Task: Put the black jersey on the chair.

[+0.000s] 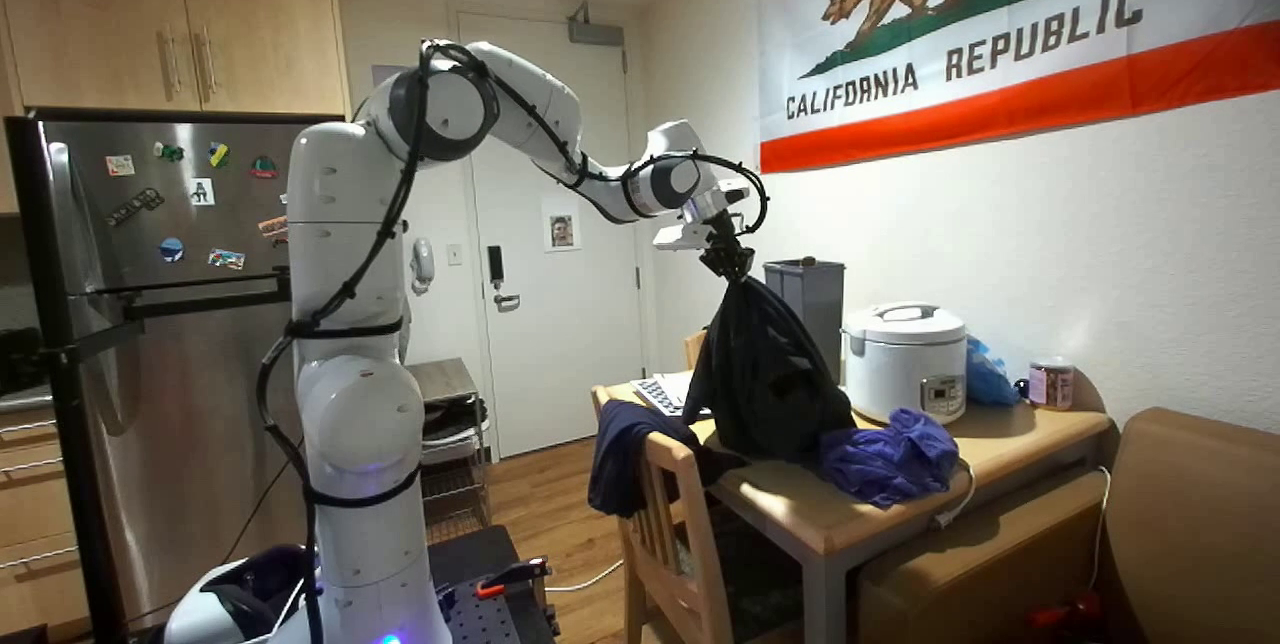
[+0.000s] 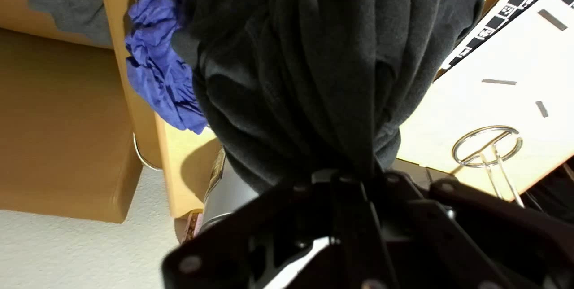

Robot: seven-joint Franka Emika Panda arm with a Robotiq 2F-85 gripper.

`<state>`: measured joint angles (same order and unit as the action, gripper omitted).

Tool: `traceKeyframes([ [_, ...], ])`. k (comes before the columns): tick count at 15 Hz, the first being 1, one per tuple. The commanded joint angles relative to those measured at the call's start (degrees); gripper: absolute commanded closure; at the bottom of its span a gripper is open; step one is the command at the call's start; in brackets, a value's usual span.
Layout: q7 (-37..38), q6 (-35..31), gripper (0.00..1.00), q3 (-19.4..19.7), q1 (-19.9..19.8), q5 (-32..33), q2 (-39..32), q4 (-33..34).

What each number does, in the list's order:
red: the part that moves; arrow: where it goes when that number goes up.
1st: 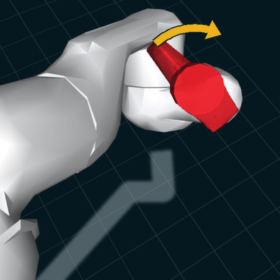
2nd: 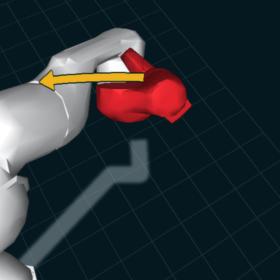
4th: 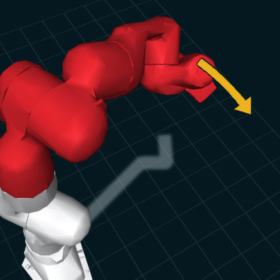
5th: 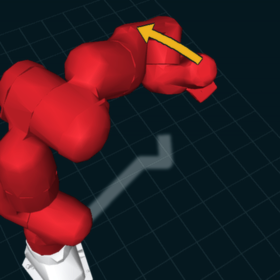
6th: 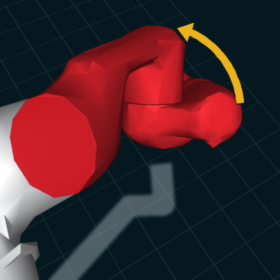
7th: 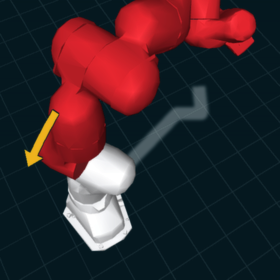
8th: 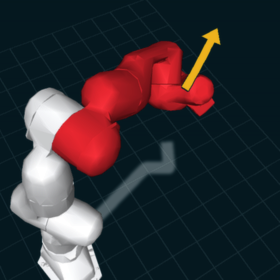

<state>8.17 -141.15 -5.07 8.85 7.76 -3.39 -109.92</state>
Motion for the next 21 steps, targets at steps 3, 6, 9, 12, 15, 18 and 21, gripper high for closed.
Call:
traceKeyframes([
  [3, -0.03, 0.11, 0.93, -0.81, -0.41, 0.00, 0.54, -0.80],
  [6, -0.15, 0.58, 0.98, -0.84, -0.42, -0.44, 0.46, -0.58],
  [9, 2.55, 1.90, 0.98, -1.30, 0.48, 3.73, 3.53, -1.82],
  [12, 5.31, 1.46, 0.98, -2.83, 1.47, 6.08, 7.84, -4.87],
  [15, 11.01, 1.82, 0.98, -5.67, 2.39, 9.02, 13.17, -8.84],
  [18, 15.05, 2.76, 0.98, -9.08, 2.45, 9.79, 17.03, -12.09],
  [21, 17.36, 2.71, 0.98, -11.79, 2.45, 8.35, 20.05, -15.31],
])
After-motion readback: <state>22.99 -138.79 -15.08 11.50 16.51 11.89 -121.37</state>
